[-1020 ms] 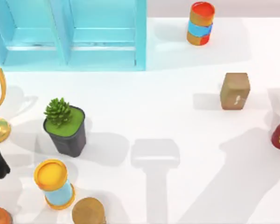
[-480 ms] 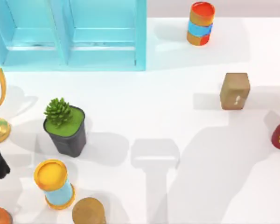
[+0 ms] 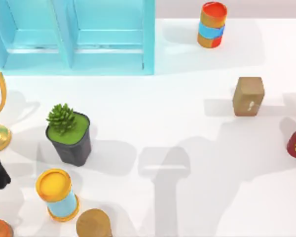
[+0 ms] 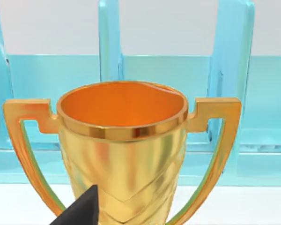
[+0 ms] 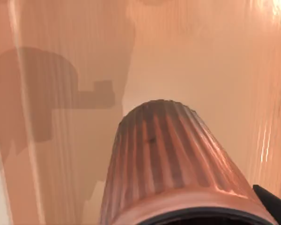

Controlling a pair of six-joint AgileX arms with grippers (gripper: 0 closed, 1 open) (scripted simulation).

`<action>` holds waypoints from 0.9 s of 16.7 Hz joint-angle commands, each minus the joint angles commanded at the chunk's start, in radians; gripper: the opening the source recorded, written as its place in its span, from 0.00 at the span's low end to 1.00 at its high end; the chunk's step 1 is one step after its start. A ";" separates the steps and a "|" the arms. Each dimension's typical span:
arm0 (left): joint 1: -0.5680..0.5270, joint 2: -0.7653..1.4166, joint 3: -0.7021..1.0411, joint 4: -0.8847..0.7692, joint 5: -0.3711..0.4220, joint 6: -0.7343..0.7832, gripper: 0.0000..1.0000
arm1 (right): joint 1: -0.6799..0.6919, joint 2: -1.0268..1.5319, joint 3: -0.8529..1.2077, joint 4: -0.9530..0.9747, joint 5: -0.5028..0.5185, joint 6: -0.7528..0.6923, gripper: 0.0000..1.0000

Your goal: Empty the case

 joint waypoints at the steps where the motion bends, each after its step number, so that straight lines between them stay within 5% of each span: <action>1: 0.000 0.000 0.000 0.000 0.000 0.000 1.00 | -0.002 -0.001 -0.002 -0.023 0.009 0.000 0.00; 9: 0.000 0.000 0.000 0.000 0.000 0.000 1.00 | 0.030 -0.012 -0.023 -0.004 0.008 0.033 0.00; 15: 0.000 0.000 0.000 0.000 0.000 0.000 1.00 | 0.346 -0.108 -0.171 0.228 -0.020 0.298 0.00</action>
